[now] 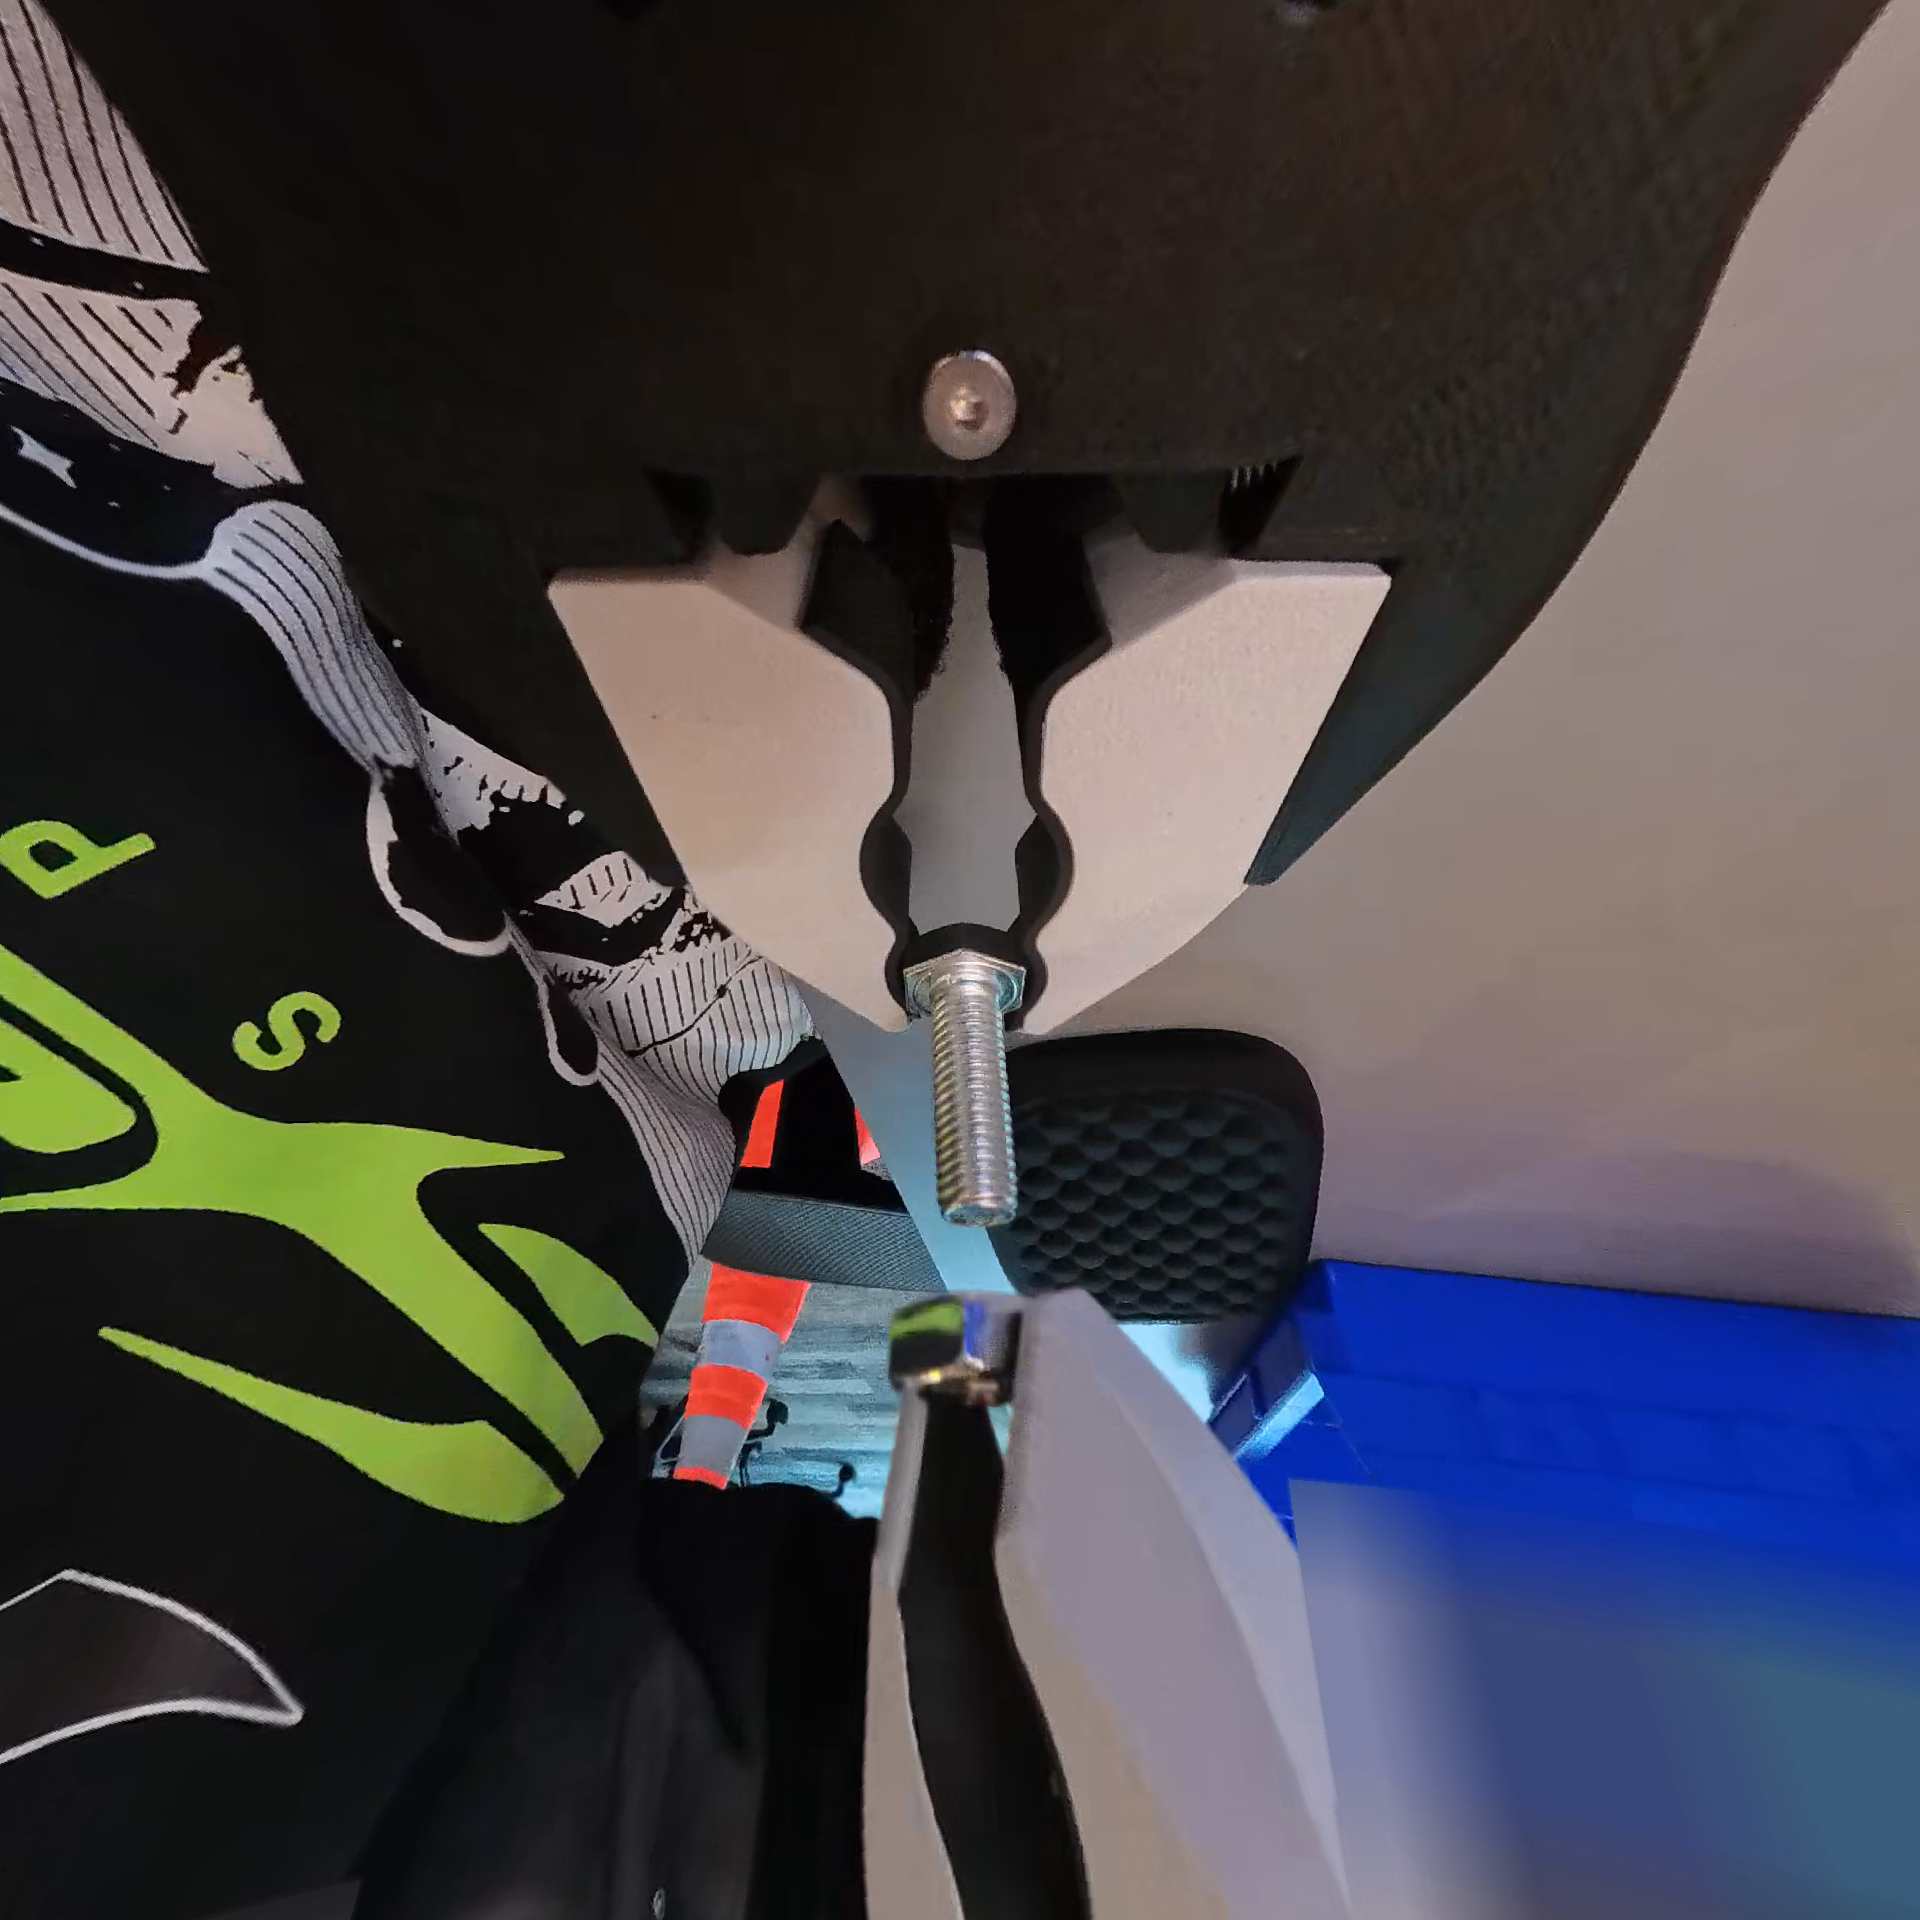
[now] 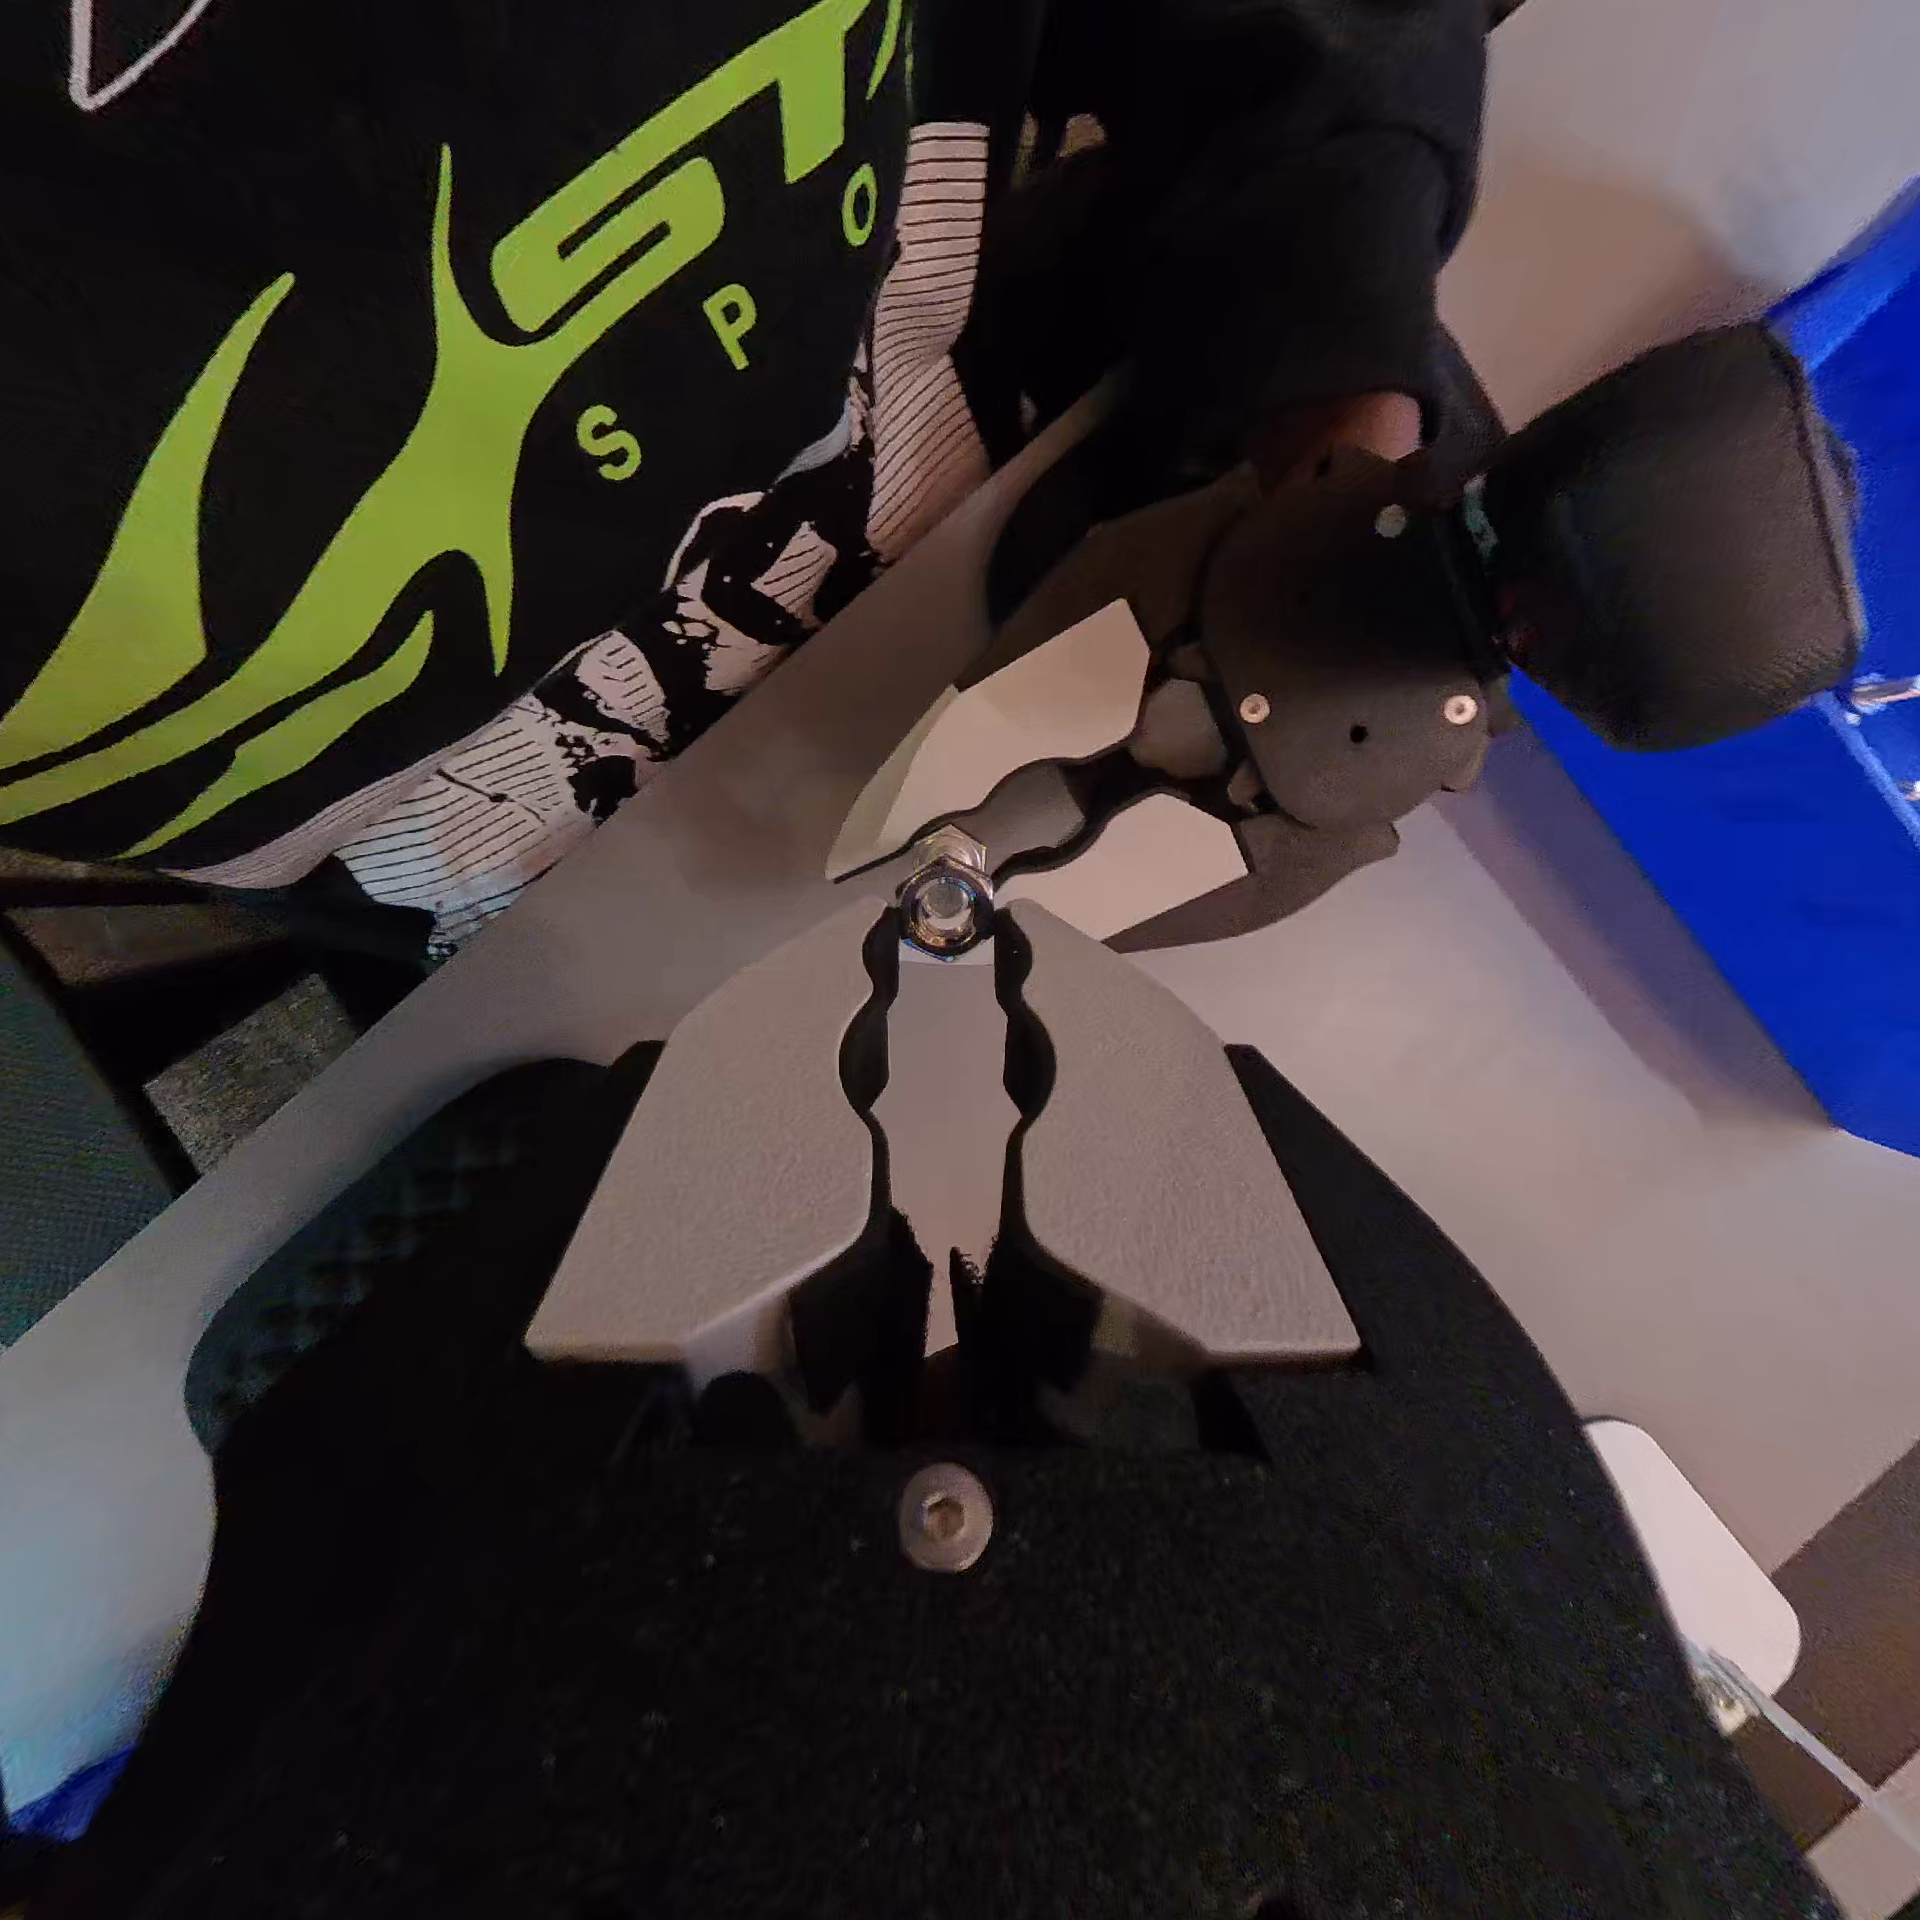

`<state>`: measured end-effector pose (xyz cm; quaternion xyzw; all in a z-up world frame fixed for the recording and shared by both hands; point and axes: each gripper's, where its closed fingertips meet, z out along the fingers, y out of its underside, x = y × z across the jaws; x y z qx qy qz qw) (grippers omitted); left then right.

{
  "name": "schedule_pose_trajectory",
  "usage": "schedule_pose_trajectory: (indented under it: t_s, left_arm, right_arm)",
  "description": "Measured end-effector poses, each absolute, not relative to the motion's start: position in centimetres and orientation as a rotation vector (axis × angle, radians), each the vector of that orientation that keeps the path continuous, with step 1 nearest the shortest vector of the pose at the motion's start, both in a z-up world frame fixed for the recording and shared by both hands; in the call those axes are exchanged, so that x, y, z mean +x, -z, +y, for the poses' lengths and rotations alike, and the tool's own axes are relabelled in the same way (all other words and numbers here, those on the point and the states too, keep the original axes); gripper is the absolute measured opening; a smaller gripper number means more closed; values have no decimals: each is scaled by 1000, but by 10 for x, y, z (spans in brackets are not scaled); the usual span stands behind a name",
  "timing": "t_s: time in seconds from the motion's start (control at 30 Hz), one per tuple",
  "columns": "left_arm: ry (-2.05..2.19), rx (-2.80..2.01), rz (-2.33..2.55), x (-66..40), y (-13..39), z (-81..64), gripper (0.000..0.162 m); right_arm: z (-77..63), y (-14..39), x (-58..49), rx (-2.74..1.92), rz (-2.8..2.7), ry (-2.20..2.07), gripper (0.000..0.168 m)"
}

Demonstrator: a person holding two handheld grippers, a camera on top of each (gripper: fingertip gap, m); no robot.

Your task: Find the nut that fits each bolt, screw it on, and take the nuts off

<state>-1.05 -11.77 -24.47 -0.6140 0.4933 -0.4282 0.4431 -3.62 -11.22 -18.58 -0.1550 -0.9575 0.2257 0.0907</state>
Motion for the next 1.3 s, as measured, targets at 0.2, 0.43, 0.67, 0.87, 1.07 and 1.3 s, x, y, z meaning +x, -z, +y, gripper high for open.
schedule_pose_trajectory:
  t_s: [0.2,0.43,0.67,0.87,1.07,1.3]
  left_arm:
    - [1073,-1511,1216,-11,243,-118,16]
    - [1067,-1509,1240,-10,245,-120,16]
    - [1007,-1539,1152,-13,242,-109,15]
    - [681,-1706,905,-23,248,-70,15]
    - [316,-1783,624,-40,246,-38,15]
    - [235,-1783,582,-38,248,-31,15]
  right_arm:
    - [-113,195,-36,-412,-2893,-587,18]
    - [-116,199,-37,-389,-2908,-602,18]
    - [-107,197,-42,-572,-2862,-550,17]
    - [-77,201,-46,-947,-2787,-360,17]
    - [-57,199,-53,-1294,-2609,-268,18]
    - [-53,201,-46,-1464,-2540,-194,18]
